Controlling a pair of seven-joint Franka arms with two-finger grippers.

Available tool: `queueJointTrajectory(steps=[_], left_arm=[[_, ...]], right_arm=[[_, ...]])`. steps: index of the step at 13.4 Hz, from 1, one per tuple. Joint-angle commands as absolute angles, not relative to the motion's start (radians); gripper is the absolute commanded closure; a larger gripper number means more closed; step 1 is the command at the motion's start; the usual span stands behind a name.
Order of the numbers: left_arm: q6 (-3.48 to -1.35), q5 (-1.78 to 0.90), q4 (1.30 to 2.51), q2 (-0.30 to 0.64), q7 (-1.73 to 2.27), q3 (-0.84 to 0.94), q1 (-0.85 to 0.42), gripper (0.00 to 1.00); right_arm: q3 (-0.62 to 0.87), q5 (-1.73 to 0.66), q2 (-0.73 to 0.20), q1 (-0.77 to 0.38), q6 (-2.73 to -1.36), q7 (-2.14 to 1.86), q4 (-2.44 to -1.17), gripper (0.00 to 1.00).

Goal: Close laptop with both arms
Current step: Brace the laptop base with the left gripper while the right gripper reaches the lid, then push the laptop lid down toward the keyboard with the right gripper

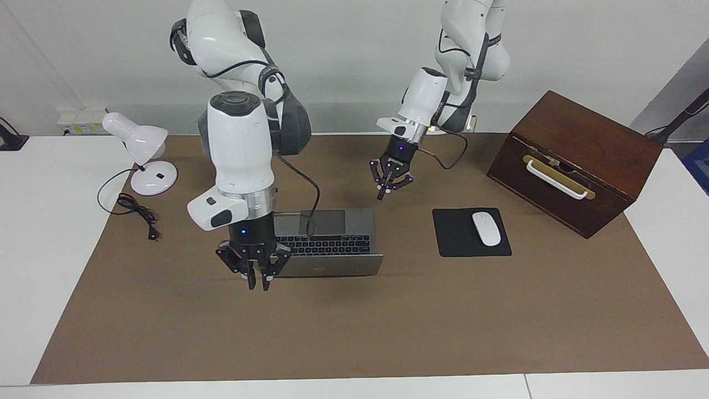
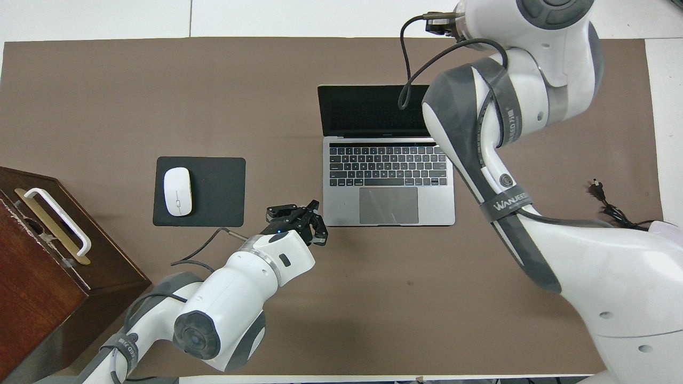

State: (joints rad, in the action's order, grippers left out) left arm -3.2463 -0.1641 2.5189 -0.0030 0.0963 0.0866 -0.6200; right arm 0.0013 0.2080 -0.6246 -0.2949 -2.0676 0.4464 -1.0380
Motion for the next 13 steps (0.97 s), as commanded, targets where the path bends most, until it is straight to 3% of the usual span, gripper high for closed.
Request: queueJointTrajectory(steps=[1,7,13], left_arm=[[-3.335,-0.178,2.513,0.047,0.077,0.069,-0.649,1.0],[-3.502,-0.178,2.479,0.219,0.071,0.067,-0.68,1.0],[-3.502,-0.172,2.474,0.255,0.032,0.066,-0.684,1.0]], right_arm=[[0.003,0.259,-0.638,-0.325,-2.065,0.529,-1.022,1.0],[0.006,0.299,-0.643,-0.347,-2.08,0.563,-1.043,1.0],[0.029,0.298,-0.643,-0.368,-2.097,0.52,-1.106,1.0]])
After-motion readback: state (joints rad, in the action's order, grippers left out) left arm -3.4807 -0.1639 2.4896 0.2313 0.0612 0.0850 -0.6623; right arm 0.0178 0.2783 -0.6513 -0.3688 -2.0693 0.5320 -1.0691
